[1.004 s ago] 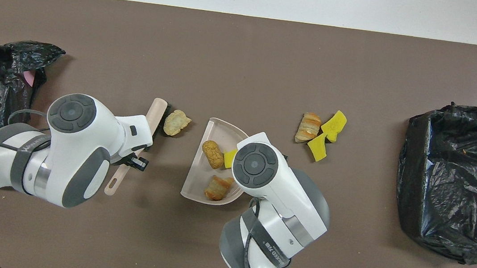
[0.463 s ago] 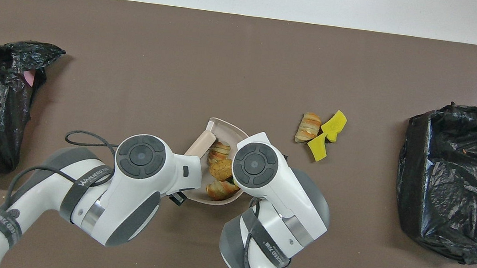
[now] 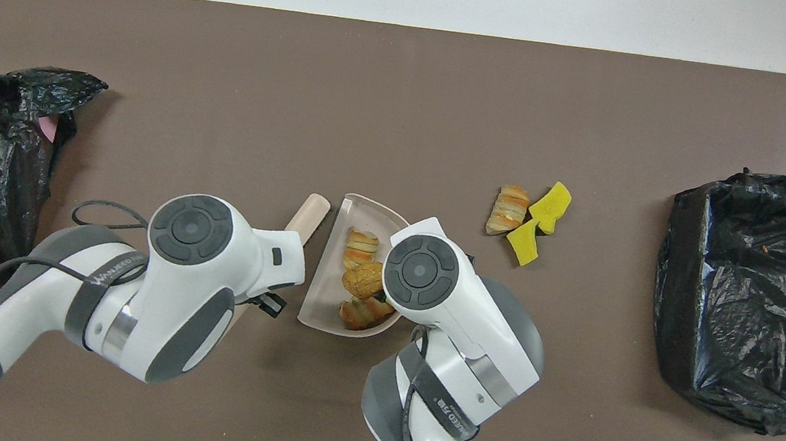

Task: Sweep and dump trash in bin
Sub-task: 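Carry the loaded dustpan with the right gripper over the nearby trash bag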

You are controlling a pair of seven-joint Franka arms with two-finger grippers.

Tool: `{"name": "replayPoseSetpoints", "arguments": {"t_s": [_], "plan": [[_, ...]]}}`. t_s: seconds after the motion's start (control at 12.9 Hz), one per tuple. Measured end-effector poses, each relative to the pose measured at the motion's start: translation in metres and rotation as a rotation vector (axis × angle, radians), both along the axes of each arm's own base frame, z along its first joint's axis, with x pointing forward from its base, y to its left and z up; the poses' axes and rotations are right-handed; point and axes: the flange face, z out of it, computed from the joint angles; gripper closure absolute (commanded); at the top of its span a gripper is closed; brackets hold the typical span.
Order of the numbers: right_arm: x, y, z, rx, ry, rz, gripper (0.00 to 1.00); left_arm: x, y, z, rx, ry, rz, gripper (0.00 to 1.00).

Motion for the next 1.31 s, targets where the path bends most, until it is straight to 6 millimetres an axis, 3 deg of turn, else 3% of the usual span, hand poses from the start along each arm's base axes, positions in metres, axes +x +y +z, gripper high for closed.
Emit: {"name": "replayPoseSetpoints", "arguments": {"t_s": [0.23,0.46,0.62,0.77,1.0,1.16,1.31], "plan": [[0.015,-0.074,0.067,0.023,-0.011,-0.016,1.00,-0.024,-0.018,-0.004,0.043,0.008,0.175,1.00],[0.021,-0.146,0.127,0.051,-0.055,-0.054,1.00,-0.078,-0.056,-0.010,0.071,0.003,0.221,1.00],[0.024,-0.211,0.156,0.054,-0.044,-0.087,1.00,-0.117,-0.088,-0.015,0.075,-0.013,0.199,1.00],[0.024,-0.295,0.172,0.060,-0.027,-0.132,1.00,-0.151,-0.115,-0.030,0.048,-0.034,0.164,1.00],[0.014,-0.418,0.176,0.052,-0.050,-0.200,1.00,-0.176,-0.132,-0.037,0.022,-0.016,0.224,1.00],[0.006,-0.475,0.181,-0.045,-0.080,-0.188,1.00,-0.184,-0.139,-0.037,0.023,-0.015,0.261,1.00],[0.000,-0.516,0.182,-0.134,-0.084,-0.142,1.00,-0.187,-0.142,-0.036,0.016,-0.009,0.277,1.00]]}}
